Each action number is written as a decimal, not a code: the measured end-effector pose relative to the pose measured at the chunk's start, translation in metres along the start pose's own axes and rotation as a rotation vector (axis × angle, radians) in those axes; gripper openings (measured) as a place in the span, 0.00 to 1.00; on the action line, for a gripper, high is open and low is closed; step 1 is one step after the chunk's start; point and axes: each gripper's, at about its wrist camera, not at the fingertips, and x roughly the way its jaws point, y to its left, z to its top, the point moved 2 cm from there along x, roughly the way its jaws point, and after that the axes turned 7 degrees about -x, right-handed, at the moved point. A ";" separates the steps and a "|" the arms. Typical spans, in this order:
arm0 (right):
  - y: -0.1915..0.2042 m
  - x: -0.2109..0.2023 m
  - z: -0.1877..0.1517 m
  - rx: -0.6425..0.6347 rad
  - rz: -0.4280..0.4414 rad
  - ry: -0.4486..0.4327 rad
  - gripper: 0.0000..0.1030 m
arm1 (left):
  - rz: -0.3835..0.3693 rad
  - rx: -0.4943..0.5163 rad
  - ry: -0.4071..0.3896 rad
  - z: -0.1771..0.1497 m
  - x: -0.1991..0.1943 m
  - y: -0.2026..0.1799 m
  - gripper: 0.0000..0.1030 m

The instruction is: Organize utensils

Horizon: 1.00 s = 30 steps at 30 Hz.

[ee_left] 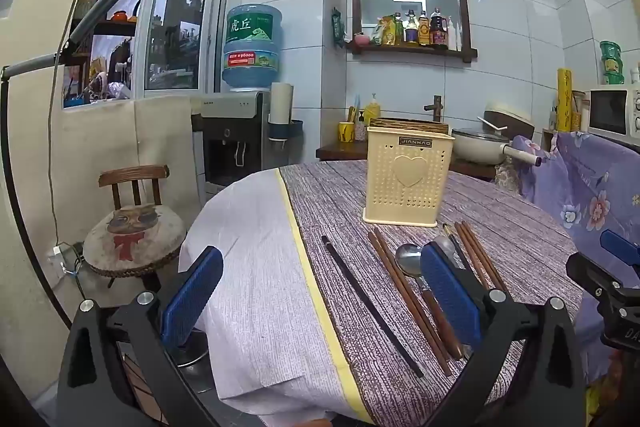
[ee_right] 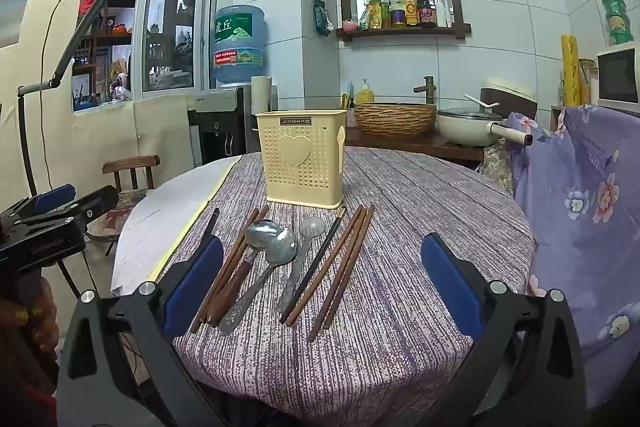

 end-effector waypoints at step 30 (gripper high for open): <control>0.003 0.003 -0.002 0.017 0.010 0.007 0.95 | -0.007 0.014 -0.002 0.002 -0.005 -0.007 0.95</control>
